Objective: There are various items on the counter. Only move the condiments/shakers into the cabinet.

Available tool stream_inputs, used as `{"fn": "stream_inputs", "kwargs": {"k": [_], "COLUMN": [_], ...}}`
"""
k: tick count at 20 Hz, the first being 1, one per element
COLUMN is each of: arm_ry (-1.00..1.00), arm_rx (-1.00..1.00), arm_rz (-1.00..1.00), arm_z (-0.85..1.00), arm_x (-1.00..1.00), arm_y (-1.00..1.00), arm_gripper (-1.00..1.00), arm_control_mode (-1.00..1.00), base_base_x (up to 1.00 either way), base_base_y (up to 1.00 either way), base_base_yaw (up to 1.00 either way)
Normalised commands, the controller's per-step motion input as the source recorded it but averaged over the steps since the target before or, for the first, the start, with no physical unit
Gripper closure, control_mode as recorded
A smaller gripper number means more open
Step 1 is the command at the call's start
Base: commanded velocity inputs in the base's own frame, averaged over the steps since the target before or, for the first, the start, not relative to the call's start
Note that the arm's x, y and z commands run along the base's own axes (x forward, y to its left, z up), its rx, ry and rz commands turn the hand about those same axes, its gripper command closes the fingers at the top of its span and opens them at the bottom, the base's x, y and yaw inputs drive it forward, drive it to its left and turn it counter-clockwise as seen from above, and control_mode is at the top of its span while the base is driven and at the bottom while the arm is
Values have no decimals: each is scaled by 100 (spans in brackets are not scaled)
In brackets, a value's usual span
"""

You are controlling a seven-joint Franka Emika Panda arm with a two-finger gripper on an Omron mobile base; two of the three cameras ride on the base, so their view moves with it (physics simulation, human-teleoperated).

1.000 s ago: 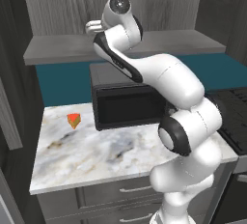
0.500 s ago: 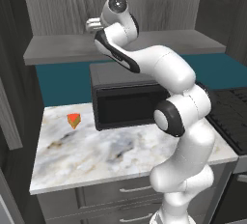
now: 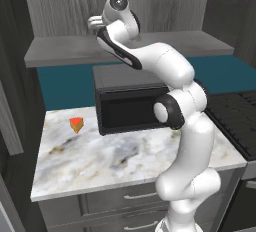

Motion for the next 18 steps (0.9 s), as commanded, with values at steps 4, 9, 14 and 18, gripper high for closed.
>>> {"fn": "stream_inputs", "kwargs": {"k": [4,9,14,18], "arm_ry": [1,0,0,-6], "arm_rx": [0,0,0,0], "arm_rz": [0,0,0,0], "arm_z": [-37,-35,-21,0], "arm_x": [23,2,0,-16], "arm_y": [0,-3,-5,-30], "arm_gripper": [100,100,-100,-100], "arm_control_mode": [-100,-100,-100,-100], "base_base_x": [0,0,0,0], "base_base_y": [0,0,0,0], "base_base_yaw": [0,0,0,0]}}
